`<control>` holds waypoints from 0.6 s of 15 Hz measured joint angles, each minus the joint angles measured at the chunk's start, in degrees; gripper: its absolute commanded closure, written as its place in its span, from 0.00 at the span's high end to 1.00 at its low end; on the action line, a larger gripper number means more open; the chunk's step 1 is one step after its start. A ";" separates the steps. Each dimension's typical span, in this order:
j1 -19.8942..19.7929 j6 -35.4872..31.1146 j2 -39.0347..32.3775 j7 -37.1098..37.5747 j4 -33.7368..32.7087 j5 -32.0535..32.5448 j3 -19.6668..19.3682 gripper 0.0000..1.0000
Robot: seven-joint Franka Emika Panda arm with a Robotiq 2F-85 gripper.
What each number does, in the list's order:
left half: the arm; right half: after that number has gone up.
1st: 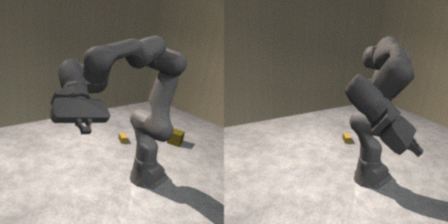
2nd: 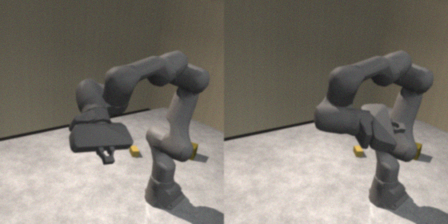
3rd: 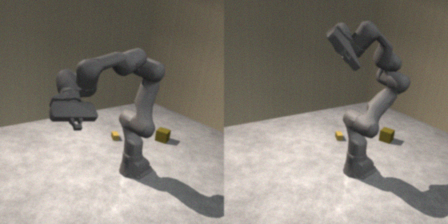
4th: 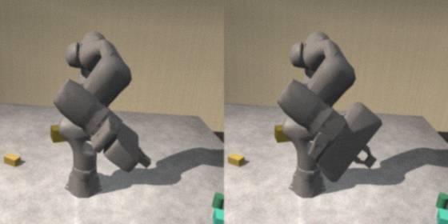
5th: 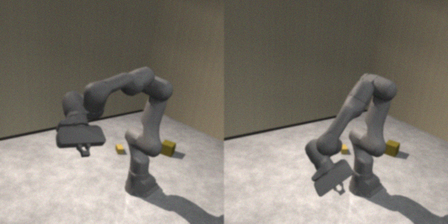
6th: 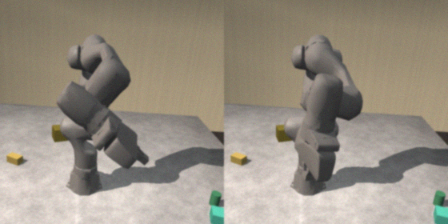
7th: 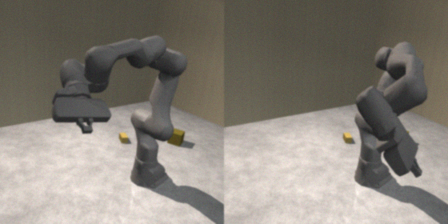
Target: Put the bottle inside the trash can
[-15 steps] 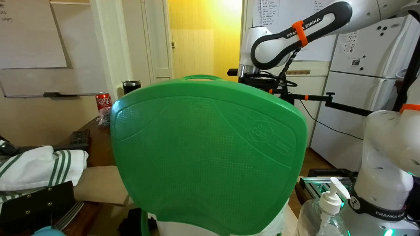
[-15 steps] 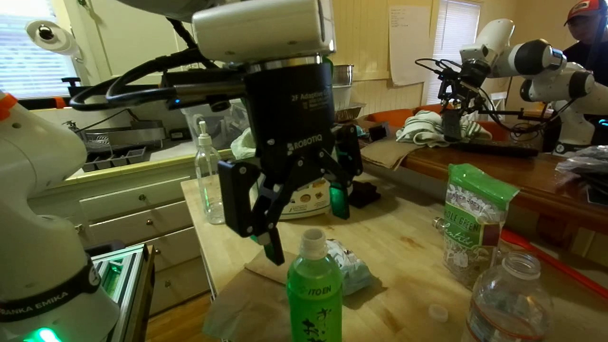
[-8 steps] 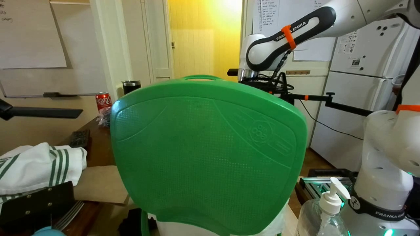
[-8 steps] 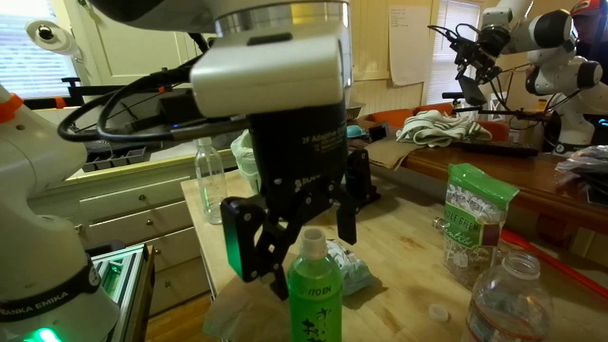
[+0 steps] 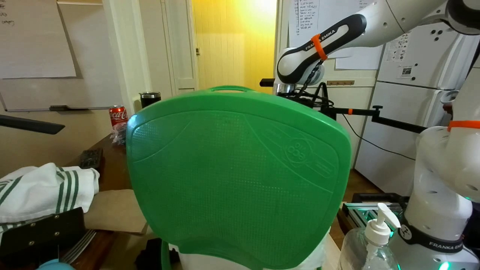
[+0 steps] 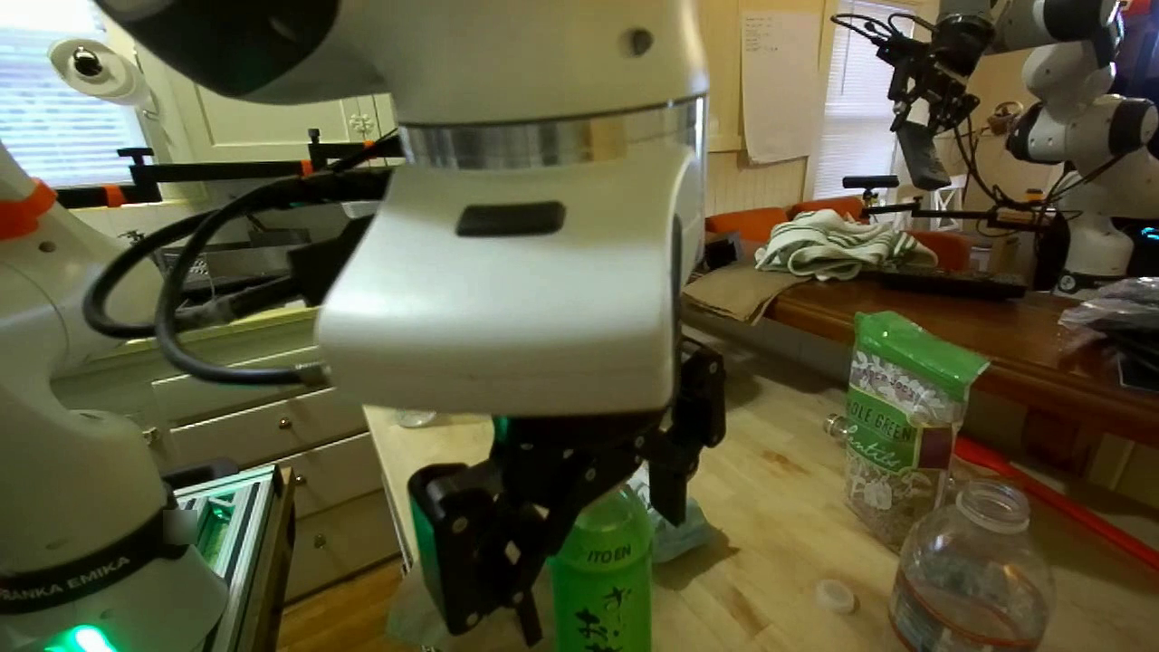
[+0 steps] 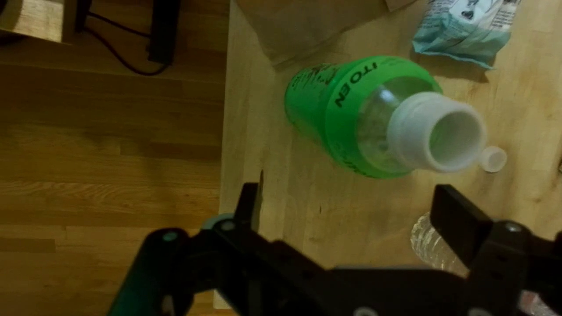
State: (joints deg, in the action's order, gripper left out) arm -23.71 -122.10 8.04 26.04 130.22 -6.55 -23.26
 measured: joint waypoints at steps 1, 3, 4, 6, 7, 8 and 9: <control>-0.06 0.48 -0.56 -0.62 -0.33 -1.21 -0.45 1.00; -0.10 1.43 -1.76 -1.60 -1.05 -3.49 -1.21 1.00; -0.13 2.09 -2.40 -1.94 -1.41 -4.45 -1.42 1.00; -0.16 3.08 -3.63 -2.46 -2.05 -6.20 -1.62 1.00; -0.16 3.34 -4.27 -2.52 -2.35 -6.99 -1.62 1.00; -0.15 3.45 -4.90 -2.55 -2.61 -7.81 -1.62 1.00; -0.15 3.53 -5.55 -2.56 -2.85 -8.62 -1.61 1.00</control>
State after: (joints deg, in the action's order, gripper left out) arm -23.86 -118.57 2.49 23.47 127.38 -15.17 -24.87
